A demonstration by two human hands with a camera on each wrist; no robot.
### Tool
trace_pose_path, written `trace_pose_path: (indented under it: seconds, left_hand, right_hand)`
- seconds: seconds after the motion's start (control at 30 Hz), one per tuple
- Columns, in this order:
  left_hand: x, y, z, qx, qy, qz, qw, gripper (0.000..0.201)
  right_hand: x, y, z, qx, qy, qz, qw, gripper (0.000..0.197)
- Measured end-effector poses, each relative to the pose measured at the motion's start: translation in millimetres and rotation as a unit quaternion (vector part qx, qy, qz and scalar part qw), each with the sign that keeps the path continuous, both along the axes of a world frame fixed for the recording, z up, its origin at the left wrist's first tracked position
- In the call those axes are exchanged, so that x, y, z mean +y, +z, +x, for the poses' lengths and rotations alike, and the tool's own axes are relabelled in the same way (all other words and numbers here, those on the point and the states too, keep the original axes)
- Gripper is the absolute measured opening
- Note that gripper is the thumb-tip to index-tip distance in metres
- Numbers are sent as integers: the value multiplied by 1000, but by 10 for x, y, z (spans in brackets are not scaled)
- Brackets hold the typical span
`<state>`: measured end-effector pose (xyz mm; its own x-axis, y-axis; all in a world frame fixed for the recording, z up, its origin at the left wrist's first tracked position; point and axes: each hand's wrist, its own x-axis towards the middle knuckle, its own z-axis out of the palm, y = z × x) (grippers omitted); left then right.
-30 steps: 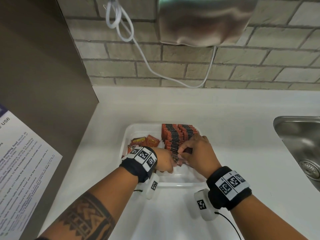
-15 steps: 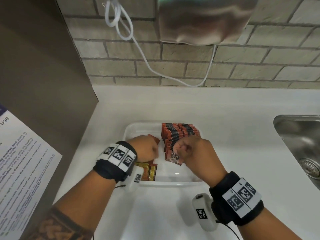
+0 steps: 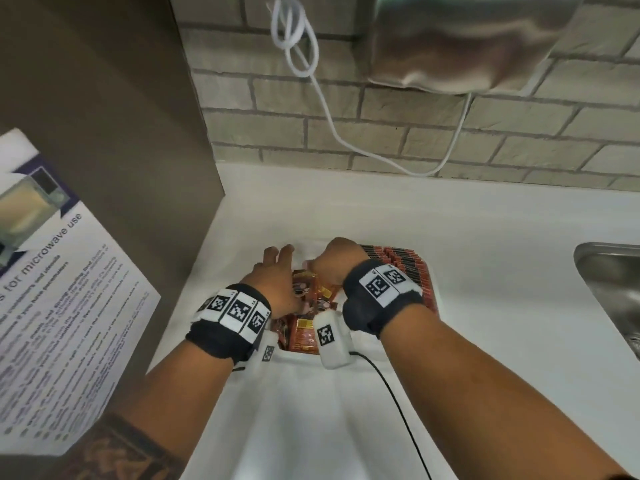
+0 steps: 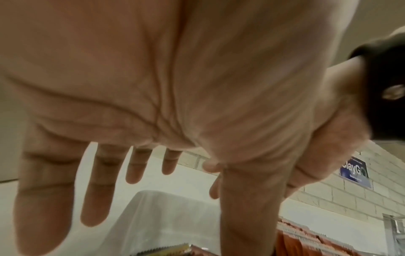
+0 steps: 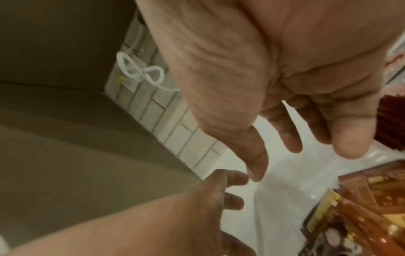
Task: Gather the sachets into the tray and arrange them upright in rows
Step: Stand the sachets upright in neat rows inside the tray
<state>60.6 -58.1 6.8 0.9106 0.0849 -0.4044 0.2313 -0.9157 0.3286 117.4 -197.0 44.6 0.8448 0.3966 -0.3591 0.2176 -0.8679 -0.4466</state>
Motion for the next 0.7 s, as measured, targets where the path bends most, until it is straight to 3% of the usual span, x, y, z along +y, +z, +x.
trace_pose_path:
  seconds: [0.03, 0.13, 0.27, 0.53, 0.6, 0.7]
  left_hand:
    - [12, -26, 0, 3, 1, -7, 1000, 123]
    - [28, -105, -9, 8, -1, -19, 1000, 122]
    - [39, -165, -18, 6, -5, -21, 1000, 122]
    - [70, -243, -13, 23, -6, -43, 999, 120]
    - [72, -254, 1, 21, -5, -46, 999, 121]
    - [79, -265, 32, 17, -4, -52, 998, 122]
  right_hand:
    - [32, 1, 16, 25, 11, -23, 999, 24]
    - [152, -78, 54, 60, 87, -107, 989, 45]
    - [262, -257, 96, 15, 147, -213, 966, 51]
    - [316, -500, 250, 38, 133, -230, 963, 68]
    - [312, -495, 277, 42, 134, -230, 963, 58]
    - [264, -531, 366, 87, 69, -169, 979, 24]
